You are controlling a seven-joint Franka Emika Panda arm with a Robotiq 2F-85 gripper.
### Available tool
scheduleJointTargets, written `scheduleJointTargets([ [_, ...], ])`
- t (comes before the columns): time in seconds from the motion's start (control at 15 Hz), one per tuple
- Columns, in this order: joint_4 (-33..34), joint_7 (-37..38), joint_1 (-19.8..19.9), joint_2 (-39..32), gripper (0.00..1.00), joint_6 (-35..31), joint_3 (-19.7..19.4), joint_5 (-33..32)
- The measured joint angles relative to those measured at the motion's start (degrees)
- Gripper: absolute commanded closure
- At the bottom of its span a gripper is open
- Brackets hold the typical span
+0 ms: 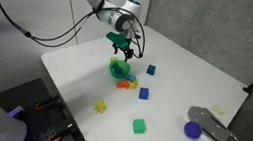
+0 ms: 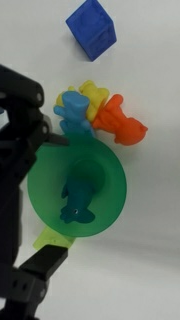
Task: Shift the item, which is in the bowl, to the table
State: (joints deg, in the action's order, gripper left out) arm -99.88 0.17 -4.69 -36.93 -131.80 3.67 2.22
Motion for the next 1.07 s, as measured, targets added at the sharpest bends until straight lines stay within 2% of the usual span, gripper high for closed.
scheduleJointTargets([
  [0.53,0.5,3.1,0.0,-6.3,0.00,-7.3,0.1,3.9],
  [1.07,3.1,16.7,-1.5,-10.1,0.00,-10.8,-1.1,6.5],
])
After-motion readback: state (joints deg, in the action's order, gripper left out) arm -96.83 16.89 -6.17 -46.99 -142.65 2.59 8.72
